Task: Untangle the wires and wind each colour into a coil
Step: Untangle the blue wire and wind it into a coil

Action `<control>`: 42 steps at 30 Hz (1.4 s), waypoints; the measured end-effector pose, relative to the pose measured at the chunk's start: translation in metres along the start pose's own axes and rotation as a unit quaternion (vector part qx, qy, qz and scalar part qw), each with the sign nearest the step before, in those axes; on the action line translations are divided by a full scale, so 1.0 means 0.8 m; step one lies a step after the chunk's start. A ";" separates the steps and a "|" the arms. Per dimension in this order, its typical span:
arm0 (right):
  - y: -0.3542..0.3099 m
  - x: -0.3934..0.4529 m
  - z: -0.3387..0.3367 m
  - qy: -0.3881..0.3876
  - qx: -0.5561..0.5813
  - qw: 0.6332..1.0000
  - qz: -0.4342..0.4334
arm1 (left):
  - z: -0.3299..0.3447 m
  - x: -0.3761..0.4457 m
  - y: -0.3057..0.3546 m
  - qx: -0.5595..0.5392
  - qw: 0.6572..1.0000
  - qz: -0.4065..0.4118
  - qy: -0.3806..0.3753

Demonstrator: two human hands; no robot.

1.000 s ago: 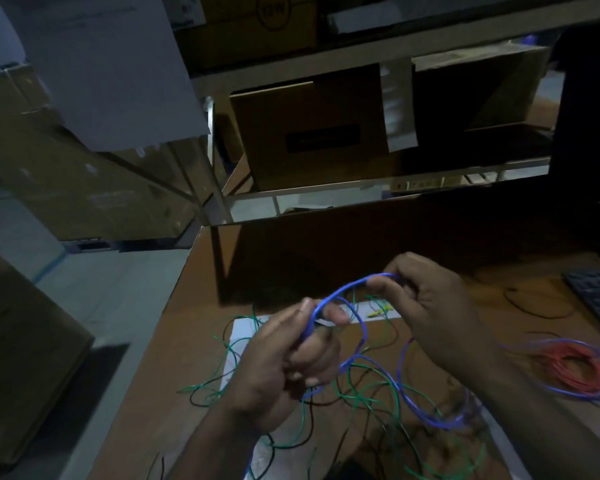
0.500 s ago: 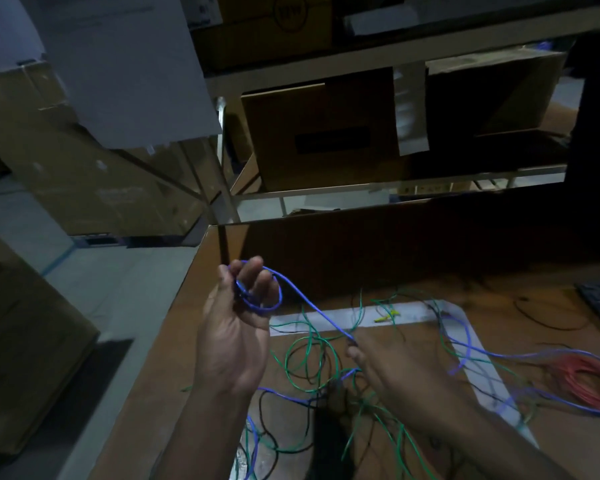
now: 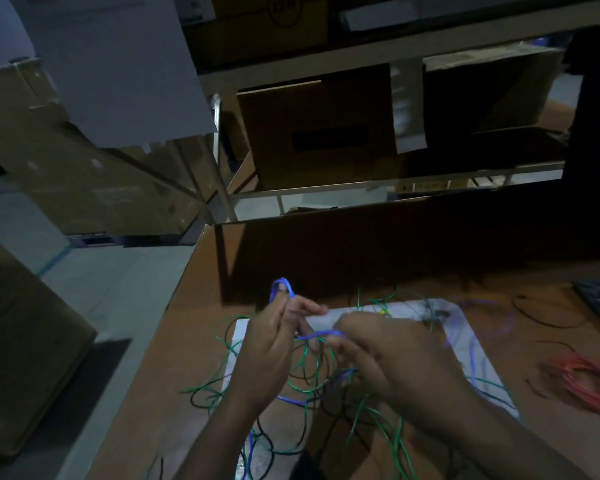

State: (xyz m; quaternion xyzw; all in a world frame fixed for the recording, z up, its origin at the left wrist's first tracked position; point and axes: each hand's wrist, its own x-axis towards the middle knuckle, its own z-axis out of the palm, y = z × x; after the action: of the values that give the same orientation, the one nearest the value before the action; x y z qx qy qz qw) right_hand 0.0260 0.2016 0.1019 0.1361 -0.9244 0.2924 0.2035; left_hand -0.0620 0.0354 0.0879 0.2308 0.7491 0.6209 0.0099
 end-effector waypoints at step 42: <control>0.000 0.025 -0.034 0.081 -0.091 0.990 -0.071 | 0.001 -0.026 0.019 -0.023 0.990 -0.026 -0.133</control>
State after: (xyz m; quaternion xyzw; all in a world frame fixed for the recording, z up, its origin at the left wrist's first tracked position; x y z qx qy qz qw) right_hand 0.0169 0.2153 0.1314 0.1583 -0.9156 0.2018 0.3095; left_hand -0.0379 0.0305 0.0965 0.2920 0.7325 0.6009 0.1309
